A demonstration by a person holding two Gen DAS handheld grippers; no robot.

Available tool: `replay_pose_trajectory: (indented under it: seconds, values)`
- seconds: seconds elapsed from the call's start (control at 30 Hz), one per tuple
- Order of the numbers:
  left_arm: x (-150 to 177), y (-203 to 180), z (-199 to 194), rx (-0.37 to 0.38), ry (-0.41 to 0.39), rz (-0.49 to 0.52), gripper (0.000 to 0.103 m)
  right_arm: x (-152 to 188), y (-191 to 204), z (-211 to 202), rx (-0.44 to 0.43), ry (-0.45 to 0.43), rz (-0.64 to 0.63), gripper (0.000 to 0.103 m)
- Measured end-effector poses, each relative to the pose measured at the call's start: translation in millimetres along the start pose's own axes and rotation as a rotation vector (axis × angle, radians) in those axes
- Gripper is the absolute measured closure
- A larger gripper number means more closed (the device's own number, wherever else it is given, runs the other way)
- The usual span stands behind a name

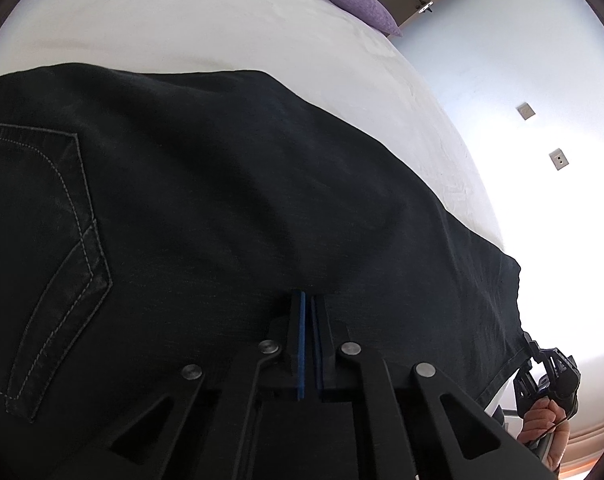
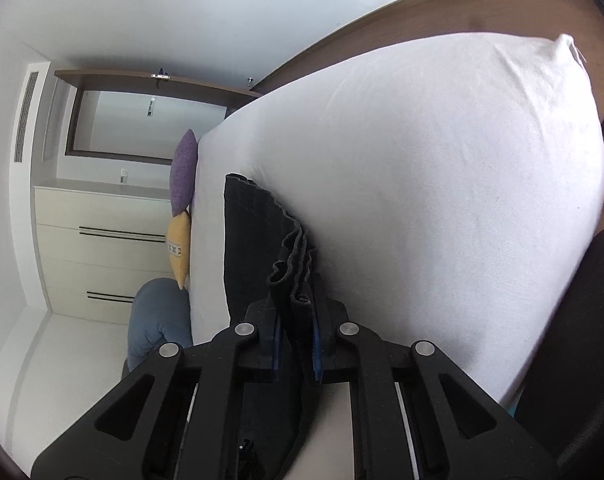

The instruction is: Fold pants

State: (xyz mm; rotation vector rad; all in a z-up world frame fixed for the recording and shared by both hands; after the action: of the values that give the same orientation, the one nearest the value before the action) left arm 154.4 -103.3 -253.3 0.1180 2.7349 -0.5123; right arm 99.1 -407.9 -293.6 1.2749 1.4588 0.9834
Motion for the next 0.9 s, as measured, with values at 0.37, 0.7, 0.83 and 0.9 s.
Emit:
replay_pose_trajectory:
  seconds: [0.37,0.7,0.83,0.9]
  values:
    - [1,10,0,0.041,0.000,-0.028,0.098,92,134,67,0.094,0.268,-0.616,0.093]
    - [-5,8,-8,0.034,0.019,-0.039,0.087,229,86,140,0.268,0.652,-0.972,0.094]
    - [-14,-20,-24,0.068,-0.022,-0.025,0.010,222,97,139,0.233,0.620,-0.983,0.094]
    - [-19,-34,-27,0.106,-0.023,-0.024,0.001,227,103,125,0.219,0.598,-1.012,0.094]
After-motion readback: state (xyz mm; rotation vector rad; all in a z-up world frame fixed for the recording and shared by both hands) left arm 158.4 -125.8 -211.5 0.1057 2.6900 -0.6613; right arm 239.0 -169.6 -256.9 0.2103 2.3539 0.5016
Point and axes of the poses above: each gripper's, at about its wrist camera, not at the fingertips, and z roughly the way its jaws point, y to its left, x to its underside, the point moved 6 cm from there along z, roughly the way its jaws point, and after that the axes turned 15 degrees about -x, right-handed, at the moved point
